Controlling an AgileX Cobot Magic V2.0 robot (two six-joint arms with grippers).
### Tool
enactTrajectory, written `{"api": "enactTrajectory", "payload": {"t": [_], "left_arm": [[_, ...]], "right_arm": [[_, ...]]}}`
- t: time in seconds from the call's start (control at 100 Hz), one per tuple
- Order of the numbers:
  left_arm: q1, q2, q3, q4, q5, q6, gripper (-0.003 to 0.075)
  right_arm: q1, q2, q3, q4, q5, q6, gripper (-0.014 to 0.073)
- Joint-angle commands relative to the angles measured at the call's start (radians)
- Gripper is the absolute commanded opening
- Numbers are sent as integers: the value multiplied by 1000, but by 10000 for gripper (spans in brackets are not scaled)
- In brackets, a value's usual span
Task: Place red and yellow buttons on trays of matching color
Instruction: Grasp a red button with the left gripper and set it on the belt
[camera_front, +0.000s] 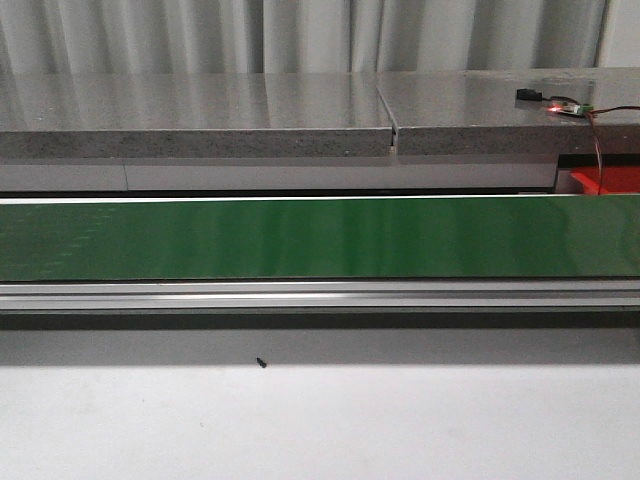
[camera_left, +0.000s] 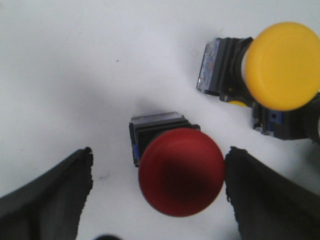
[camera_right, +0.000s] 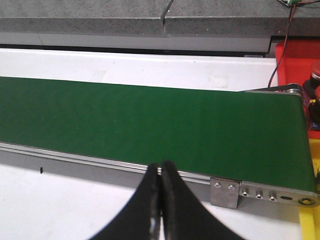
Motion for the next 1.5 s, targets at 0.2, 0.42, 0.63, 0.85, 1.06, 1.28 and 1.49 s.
{"api": "enactTrajectory", "payload": {"t": [0.2,0.42,0.63,0.85,1.06,1.28,1.49], "left_arm": [[-7,-46,-32,-26,-78,5,282],[-7,-46,-32,-26,-76,7,253],[-7,-82,-32,-26,-47,35,253],[-9,-198,-25,-26,-4,37,253],[-20,-335,33,-34,14,44,253],[-65,-441,115,-34,-14,50,253],[-159,-461,136,-36,8,50,253]], "right_arm": [[1,3,-26,23,-67,-10,-69],[1,3,-26,25,-67,-10,-69],[1,3,-26,25,-67,-10,-69],[1,3,-26,24,-64,-10,-69],[1,3,-26,24,-64,-10,-69],[1,3,-26,24,-62,-10,-69],[1,3,-26,32,-60,-10,-69]]}}
